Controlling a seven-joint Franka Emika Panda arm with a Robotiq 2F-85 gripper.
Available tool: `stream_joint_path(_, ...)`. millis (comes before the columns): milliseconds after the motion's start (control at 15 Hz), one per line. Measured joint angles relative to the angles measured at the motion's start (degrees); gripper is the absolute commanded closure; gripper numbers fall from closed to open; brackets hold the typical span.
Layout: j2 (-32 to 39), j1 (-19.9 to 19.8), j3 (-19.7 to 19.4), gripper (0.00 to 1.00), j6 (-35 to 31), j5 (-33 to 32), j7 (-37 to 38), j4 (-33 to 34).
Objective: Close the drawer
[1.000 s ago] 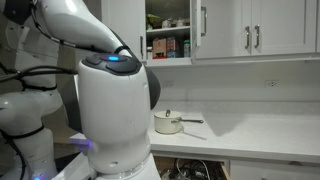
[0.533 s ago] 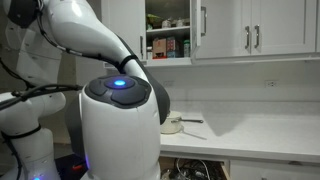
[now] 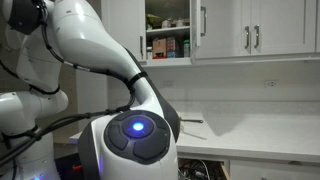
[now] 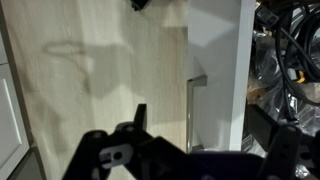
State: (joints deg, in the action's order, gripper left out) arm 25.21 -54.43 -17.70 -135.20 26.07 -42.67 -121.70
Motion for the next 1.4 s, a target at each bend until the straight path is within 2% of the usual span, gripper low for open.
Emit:
stream_joint_path(600, 5.0, -8.6, 11.0, 0.00, -11.6, 3.8, -8.0, 0.8)
stream_joint_path(1400, 12.1, -16.9, 21.0, 0.00, -23.5, 3.4, -10.2, 1.9)
